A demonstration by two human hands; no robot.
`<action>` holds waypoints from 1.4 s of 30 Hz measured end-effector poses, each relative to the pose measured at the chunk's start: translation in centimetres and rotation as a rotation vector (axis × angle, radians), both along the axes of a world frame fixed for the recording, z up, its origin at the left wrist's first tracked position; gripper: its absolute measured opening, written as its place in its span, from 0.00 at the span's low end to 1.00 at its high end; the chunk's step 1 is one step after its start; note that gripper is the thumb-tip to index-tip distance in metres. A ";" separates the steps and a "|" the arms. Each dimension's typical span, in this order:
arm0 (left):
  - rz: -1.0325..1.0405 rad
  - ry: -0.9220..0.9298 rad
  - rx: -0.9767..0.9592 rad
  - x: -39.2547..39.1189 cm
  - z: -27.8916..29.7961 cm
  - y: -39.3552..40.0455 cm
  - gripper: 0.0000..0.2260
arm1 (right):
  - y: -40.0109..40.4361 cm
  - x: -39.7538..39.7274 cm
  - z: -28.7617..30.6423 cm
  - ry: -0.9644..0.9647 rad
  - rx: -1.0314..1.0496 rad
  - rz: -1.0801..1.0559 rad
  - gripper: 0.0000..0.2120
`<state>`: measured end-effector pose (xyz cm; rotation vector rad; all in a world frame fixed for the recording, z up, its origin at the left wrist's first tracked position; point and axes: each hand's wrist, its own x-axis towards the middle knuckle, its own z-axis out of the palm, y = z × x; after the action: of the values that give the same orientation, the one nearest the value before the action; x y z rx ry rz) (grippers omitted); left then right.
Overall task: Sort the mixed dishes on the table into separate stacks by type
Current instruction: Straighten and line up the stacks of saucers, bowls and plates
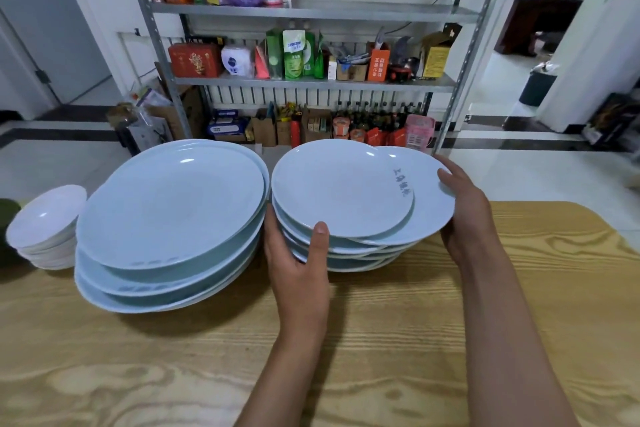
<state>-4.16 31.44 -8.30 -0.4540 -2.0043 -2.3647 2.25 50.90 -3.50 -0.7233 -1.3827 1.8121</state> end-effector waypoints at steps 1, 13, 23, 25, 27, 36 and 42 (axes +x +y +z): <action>0.000 -0.004 0.004 0.0 0.0 -0.1 0.32 | 0.1 0.0 0.0 -0.013 0.015 0.001 0.15; -0.010 -0.055 0.046 0.1 0.0 -0.2 0.28 | -0.2 0.0 0.3 -0.176 0.167 0.013 0.15; -0.035 -0.095 -0.011 -0.3 -0.1 -0.2 0.27 | -0.1 -0.2 0.5 -0.262 0.133 -0.055 0.16; -0.037 -0.072 -0.019 -0.3 0.0 -0.2 0.30 | -0.2 -0.3 0.5 -0.241 0.097 -0.067 0.17; -0.040 0.010 -0.049 -0.2 0.2 -0.2 0.34 | 0.0 -0.4 0.3 -0.221 0.067 -0.072 0.20; -0.093 0.066 -0.111 0.1 0.1 -0.2 0.31 | -0.5 -0.2 0.3 -0.243 0.090 -0.050 0.19; -0.107 0.056 -0.122 0.3 0.2 -0.2 0.26 | -0.8 -0.2 0.2 -0.298 0.125 -0.026 0.11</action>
<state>-3.86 31.28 -8.08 -0.6395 -2.1592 -2.2676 2.06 50.10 -3.26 -0.9686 -1.6529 1.6281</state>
